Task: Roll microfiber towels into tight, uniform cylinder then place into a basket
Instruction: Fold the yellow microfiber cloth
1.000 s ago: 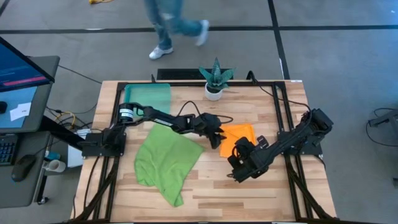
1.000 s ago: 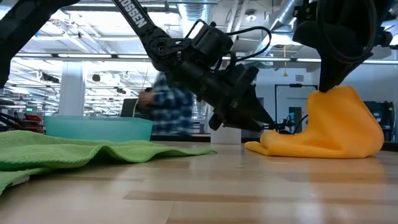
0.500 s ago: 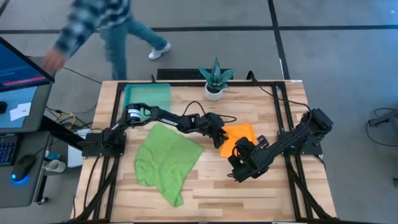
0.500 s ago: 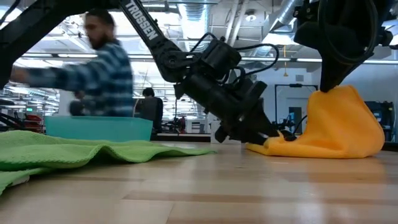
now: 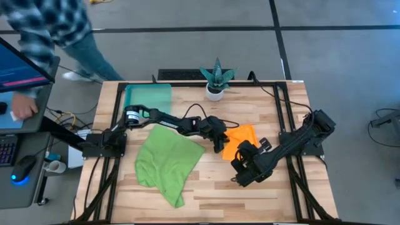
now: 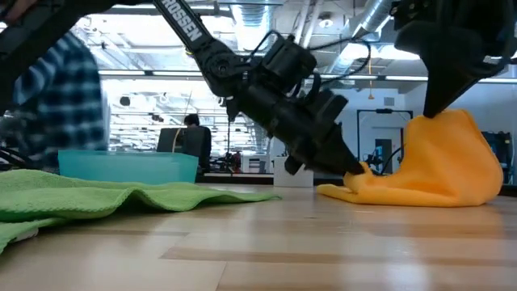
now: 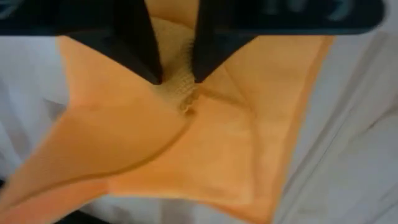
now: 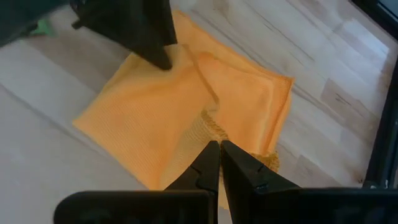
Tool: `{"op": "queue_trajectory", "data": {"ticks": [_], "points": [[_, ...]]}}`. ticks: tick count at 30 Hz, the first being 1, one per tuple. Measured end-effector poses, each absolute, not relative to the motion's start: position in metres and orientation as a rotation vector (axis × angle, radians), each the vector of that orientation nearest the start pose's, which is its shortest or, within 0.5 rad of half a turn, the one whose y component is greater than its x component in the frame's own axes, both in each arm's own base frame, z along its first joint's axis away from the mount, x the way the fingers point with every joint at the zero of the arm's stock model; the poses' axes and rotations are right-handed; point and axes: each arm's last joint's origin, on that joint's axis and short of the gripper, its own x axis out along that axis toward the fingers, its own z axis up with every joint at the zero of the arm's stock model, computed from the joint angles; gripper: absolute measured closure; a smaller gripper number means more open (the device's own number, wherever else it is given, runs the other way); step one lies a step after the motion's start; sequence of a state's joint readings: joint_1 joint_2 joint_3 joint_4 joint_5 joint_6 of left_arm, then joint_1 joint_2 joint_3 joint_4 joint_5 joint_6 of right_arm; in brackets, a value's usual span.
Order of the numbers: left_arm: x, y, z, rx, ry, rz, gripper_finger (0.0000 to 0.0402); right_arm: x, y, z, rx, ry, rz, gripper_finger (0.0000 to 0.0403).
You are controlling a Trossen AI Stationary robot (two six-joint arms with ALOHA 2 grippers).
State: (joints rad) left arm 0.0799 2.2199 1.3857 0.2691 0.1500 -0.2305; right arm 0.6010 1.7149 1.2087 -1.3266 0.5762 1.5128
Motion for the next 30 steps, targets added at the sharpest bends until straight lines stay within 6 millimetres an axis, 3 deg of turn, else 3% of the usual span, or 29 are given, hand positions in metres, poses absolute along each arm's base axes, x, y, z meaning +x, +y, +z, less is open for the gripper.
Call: {"op": "queue_trajectory", "data": {"ticks": [5, 14, 20, 30], "points": [[0.467, 0.012, 0.137, -0.174, 0.564, -0.056, 0.0395, 0.231, 0.155, 0.21, 0.195, 1.047, -0.941, 0.0365], [0.456, -0.048, 0.151, 0.211, 0.608, -0.2, 0.04, 0.211, 0.185, 0.21, 0.152, 0.981, -0.833, 0.0365], [0.45, -0.089, 0.155, 0.355, 0.586, -0.241, 0.0398, 0.192, 0.211, 0.205, 0.166, 0.954, -0.732, 0.0365], [0.441, -0.133, 0.158, 0.566, 0.531, -0.389, 0.0401, 0.178, 0.247, 0.163, 0.151, 0.993, -0.587, 0.0365]]}}
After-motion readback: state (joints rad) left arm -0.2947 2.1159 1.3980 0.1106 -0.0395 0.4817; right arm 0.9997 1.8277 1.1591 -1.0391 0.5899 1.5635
